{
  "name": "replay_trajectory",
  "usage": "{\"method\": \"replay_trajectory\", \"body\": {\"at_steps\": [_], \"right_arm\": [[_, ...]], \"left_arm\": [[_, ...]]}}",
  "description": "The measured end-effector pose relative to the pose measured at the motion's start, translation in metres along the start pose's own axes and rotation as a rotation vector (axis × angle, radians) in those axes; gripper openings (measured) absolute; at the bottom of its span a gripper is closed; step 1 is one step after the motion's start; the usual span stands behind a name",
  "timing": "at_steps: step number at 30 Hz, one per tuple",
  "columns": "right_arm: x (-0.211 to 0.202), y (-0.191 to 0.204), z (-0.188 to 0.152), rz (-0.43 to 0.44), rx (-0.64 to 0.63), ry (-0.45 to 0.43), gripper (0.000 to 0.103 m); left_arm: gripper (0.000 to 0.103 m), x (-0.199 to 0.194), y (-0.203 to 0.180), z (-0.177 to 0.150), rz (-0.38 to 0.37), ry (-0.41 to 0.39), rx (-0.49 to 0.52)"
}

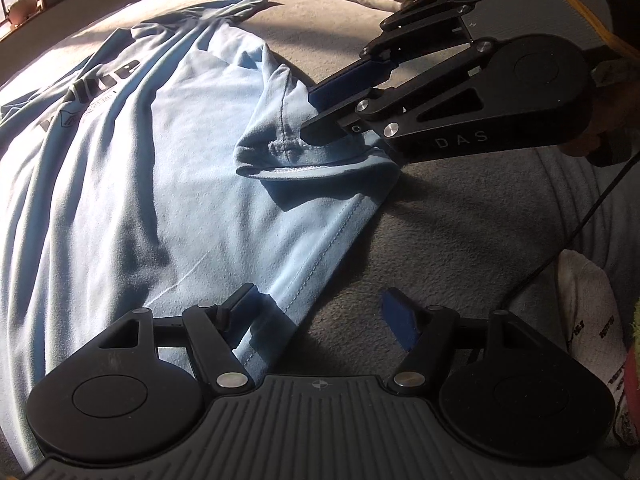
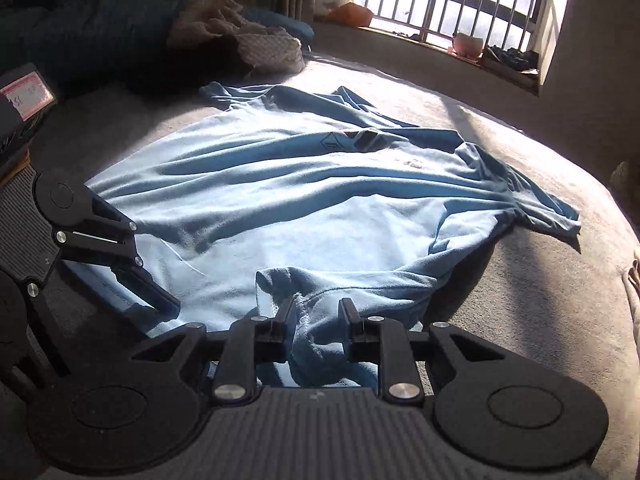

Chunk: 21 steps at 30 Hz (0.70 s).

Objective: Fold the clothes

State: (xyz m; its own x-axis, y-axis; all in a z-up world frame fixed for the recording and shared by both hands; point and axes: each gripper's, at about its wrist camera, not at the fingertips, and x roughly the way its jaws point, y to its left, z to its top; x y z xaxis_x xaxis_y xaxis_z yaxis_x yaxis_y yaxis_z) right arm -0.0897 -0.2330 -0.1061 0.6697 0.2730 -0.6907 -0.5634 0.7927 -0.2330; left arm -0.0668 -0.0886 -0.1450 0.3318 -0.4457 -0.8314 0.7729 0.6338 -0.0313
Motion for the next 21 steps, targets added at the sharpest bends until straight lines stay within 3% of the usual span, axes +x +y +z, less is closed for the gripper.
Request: {"method": "replay_trajectory", "body": {"at_steps": [4, 8, 9, 10, 11, 12, 21], "right_arm": [[0.014, 0.022, -0.002, -0.035, -0.185, 0.022, 0.037], [0.027, 0.026, -0.003, -0.05, -0.228, 0.033, 0.037], [0.028, 0.022, -0.002, -0.046, -0.202, 0.036, 0.033], [0.026, 0.018, 0.0, -0.042, -0.167, 0.031, 0.018], [0.024, 0.013, 0.001, -0.039, -0.131, 0.024, 0.01], [0.018, 0.007, 0.004, -0.045, -0.083, 0.002, 0.007], [-0.061, -0.065, -0.01, -0.199, 0.36, -0.15, 0.003]], "left_arm": [[0.069, 0.0, -0.001, -0.001, 0.002, 0.0, 0.002], [0.069, -0.001, 0.0, -0.001, 0.002, -0.003, 0.004], [0.069, -0.001, 0.0, -0.002, 0.001, -0.004, 0.005], [0.069, -0.001, 0.0, -0.002, 0.0, -0.004, 0.005], [0.069, -0.002, 0.0, -0.002, 0.0, -0.005, 0.006], [0.069, -0.002, 0.0, -0.003, -0.001, -0.006, 0.008], [0.069, -0.002, 0.001, -0.004, -0.007, -0.013, 0.008]]}}
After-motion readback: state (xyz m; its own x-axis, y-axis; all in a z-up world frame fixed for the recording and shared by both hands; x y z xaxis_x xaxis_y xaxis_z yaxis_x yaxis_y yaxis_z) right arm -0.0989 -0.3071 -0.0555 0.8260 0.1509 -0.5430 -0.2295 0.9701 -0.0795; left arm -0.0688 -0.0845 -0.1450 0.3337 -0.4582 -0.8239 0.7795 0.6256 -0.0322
